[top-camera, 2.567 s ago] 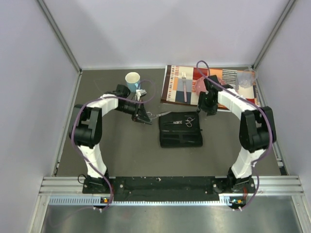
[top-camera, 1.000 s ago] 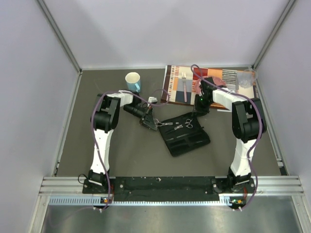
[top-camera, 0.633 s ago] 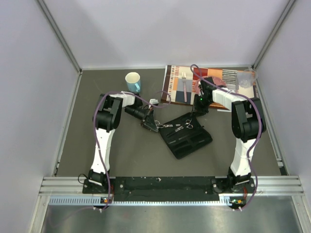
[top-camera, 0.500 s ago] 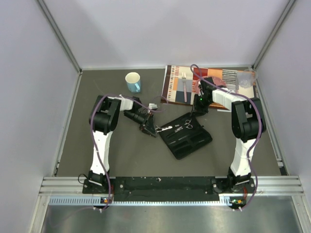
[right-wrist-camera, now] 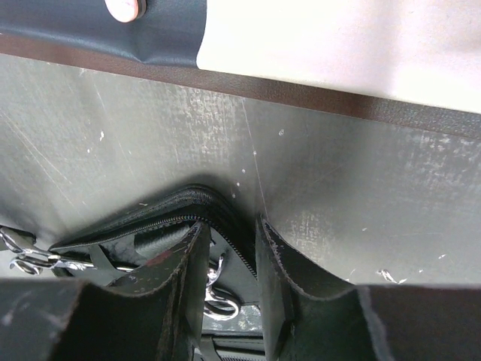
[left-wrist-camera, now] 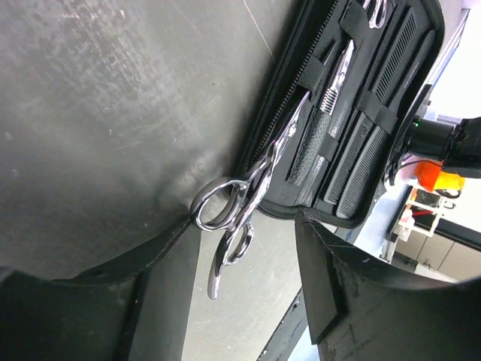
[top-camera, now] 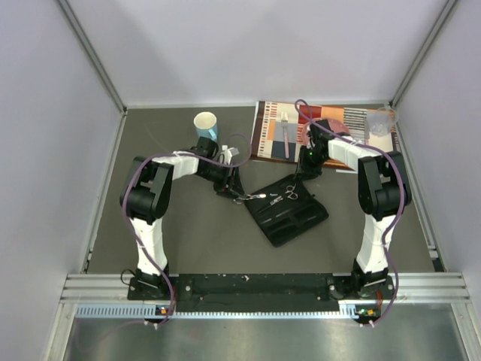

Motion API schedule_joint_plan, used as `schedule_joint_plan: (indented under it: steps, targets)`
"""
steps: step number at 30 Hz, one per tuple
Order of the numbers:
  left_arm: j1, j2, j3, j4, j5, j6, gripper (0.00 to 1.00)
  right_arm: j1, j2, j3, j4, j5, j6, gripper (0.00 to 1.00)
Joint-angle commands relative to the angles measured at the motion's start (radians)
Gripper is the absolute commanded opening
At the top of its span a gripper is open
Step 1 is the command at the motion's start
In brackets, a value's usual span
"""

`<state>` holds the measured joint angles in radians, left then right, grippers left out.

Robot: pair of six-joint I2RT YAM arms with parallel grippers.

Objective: Sort the hair-cutting tools
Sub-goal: Place the scissors in the hairdressing tool bag.

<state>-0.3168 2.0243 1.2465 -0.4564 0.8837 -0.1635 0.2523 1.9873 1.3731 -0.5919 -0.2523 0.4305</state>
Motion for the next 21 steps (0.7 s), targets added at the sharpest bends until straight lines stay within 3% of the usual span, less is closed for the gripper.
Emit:
schedule_joint_plan:
  steps: [1,6,13,21]
  targets:
    - [-0.025,-0.055,-0.053,0.065,-0.110,-0.039,0.61,0.013,0.005,-0.037,0.030,0.031,0.005,0.32]
    - [-0.037,-0.127,-0.131,0.116,-0.209,-0.079,0.62,0.013,-0.011,-0.065,0.032,0.054,0.016,0.32]
    - [-0.103,-0.193,-0.216,0.180,-0.337,-0.157,0.52,0.015,-0.056,-0.137,0.029,0.028,0.109,0.27]
    - [-0.123,-0.308,-0.344,0.295,-0.439,-0.296,0.54,0.041,-0.183,-0.317,0.111,-0.011,0.378,0.31]
